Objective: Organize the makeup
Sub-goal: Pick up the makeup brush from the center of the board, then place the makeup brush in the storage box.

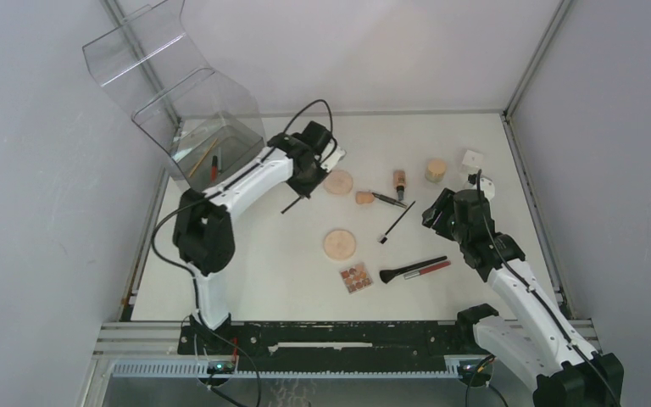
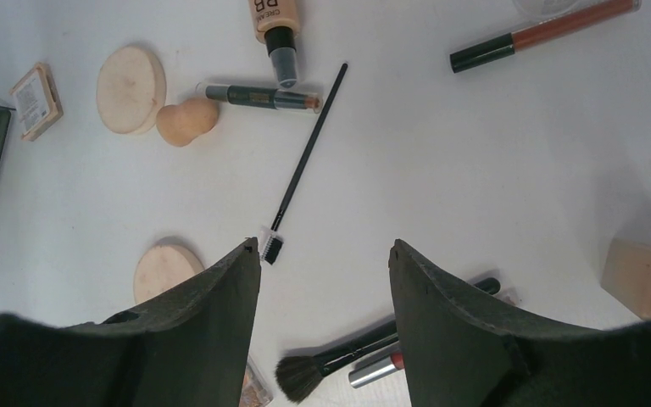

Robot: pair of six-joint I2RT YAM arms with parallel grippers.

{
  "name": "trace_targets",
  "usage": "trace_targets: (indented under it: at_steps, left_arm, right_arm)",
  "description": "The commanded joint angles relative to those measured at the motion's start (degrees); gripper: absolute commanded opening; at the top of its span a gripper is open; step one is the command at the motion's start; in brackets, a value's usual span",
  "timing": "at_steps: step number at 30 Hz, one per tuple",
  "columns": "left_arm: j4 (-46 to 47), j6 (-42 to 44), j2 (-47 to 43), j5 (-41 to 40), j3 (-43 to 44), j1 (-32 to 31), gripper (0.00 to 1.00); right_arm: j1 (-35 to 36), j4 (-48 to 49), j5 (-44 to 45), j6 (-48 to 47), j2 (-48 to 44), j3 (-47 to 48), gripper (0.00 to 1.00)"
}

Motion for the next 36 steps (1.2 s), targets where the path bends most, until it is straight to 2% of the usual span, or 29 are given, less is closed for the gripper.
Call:
trace_targets:
  at_steps: [1, 5, 14, 23, 27, 28, 30, 31, 33, 36]
  left_arm:
    - [-3.78, 0.71, -9.64, -4.98, -2.26, 2.47, 0.0]
    - [-6.67, -0.17, -14.45, -8.93, -3.84, 5.12, 0.0]
    - [-3.98, 0.78, -21.74, -21.79, -7.47, 15.04, 0.0]
    - [3.93, 8.3, -19.97, -33.0, -4.54, 18.42, 0.0]
    - [10.99, 12.01, -17.37, -36.65, -3.81, 20.13, 0.01]
    - [13.22, 12.89, -16.64, -37.92, -3.69, 20.54, 0.06]
    - [15.58, 14.33, -14.39, -38.56, -2.69, 21.29, 0.47]
    - [15.73, 14.49, -13.31, -39.17, -1.85, 21.54, 0.6]
    - [14.77, 14.19, -11.32, -41.02, 0.08, 21.62, 0.7]
    - [11.69, 10.84, -10.71, -40.71, 3.29, 21.56, 0.71]
  right_arm:
    - [-0.21, 2.79, -0.27, -0.46, 0.65, -0.1, 0.65]
    - [-0.21, 3.0, -0.45, -0.46, 0.99, -0.15, 0.65]
    - [-0.21, 3.47, -0.84, -1.21, 1.03, -0.12, 0.65]
    - [-0.39, 3.69, -1.35, -1.04, 0.65, -0.1, 0.65]
    - [-0.39, 3.73, -1.43, -1.24, 0.35, -0.06, 0.65]
    - [-0.39, 3.75, -1.43, -1.3, 0.25, -0.05, 0.65]
    - [-0.39, 3.73, -1.35, -1.39, -0.09, -0.08, 0.65]
    - [-0.39, 3.58, -1.34, -1.46, -0.26, -0.1, 0.65]
    - [-0.39, 3.29, -1.14, -1.35, -0.74, -0.1, 0.65]
    - [-0.39, 2.77, -0.82, -1.15, -1.31, -0.07, 0.65]
